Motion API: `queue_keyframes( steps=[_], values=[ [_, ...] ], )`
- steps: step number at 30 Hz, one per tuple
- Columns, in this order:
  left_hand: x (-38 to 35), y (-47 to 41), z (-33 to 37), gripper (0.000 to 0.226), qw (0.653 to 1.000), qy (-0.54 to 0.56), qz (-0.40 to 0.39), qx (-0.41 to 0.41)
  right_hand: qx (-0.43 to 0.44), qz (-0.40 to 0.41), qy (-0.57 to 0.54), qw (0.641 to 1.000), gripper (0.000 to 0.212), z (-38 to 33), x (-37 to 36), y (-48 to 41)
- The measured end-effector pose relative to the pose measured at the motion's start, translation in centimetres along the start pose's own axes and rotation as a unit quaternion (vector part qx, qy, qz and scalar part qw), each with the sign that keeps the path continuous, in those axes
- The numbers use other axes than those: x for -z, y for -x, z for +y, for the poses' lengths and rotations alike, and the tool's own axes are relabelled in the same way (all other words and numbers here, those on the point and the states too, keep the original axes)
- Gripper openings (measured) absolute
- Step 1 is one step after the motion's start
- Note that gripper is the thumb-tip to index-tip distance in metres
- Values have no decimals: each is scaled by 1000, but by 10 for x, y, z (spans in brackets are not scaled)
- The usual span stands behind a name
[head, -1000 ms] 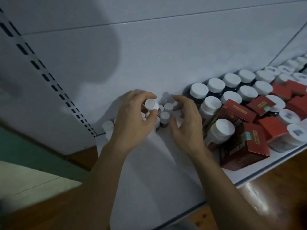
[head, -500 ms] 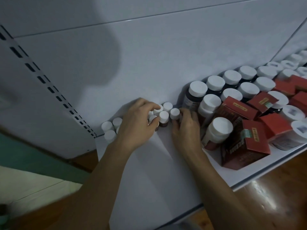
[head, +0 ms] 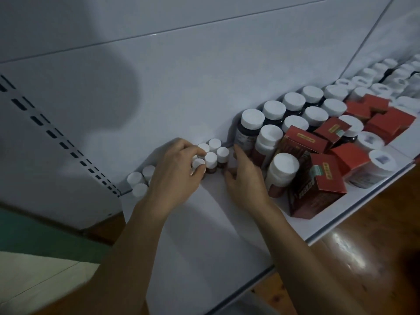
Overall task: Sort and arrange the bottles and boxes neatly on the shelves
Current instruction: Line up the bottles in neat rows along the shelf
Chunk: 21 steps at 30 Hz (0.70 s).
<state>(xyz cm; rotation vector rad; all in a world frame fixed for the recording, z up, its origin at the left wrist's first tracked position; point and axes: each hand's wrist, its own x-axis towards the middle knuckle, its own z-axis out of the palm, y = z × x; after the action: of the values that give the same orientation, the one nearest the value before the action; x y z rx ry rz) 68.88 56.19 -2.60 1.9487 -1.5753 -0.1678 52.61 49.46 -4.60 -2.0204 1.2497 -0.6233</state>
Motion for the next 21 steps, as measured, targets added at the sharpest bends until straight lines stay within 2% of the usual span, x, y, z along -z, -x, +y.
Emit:
queue_keyframes(
  steps=[3, 6, 9, 13, 16, 19, 21],
  values=[
    [12, -5, 4, 22, 1000, -4, 0, -17, 57, 26, 46, 997, 58, -15, 18, 18],
    [22, -16, 15, 23, 999, -6, 5, -50, 120, 67, 75, 988, 40, -31, 49, 30],
    [24, -29, 37, 27, 996, -1, -8, -90, 134, 144, 140, 970, 28, -35, 87, 37],
    [9, -41, 81, 29, 984, 36, -73, -156, 32, 237, 210, 948, 30, -17, 122, 45],
    [-8, -38, 110, 24, 969, 85, -105, -209, -57, 219, 233, 946, 43, 3, 131, 59],
    [-30, -25, 120, 21, 961, 106, -135, -217, -86, 183, 187, 961, 51, 21, 129, 76],
    [-43, -16, 117, 18, 965, 117, -115, -203, -87, 187, 138, 969, 54, 32, 129, 85]
  ],
)
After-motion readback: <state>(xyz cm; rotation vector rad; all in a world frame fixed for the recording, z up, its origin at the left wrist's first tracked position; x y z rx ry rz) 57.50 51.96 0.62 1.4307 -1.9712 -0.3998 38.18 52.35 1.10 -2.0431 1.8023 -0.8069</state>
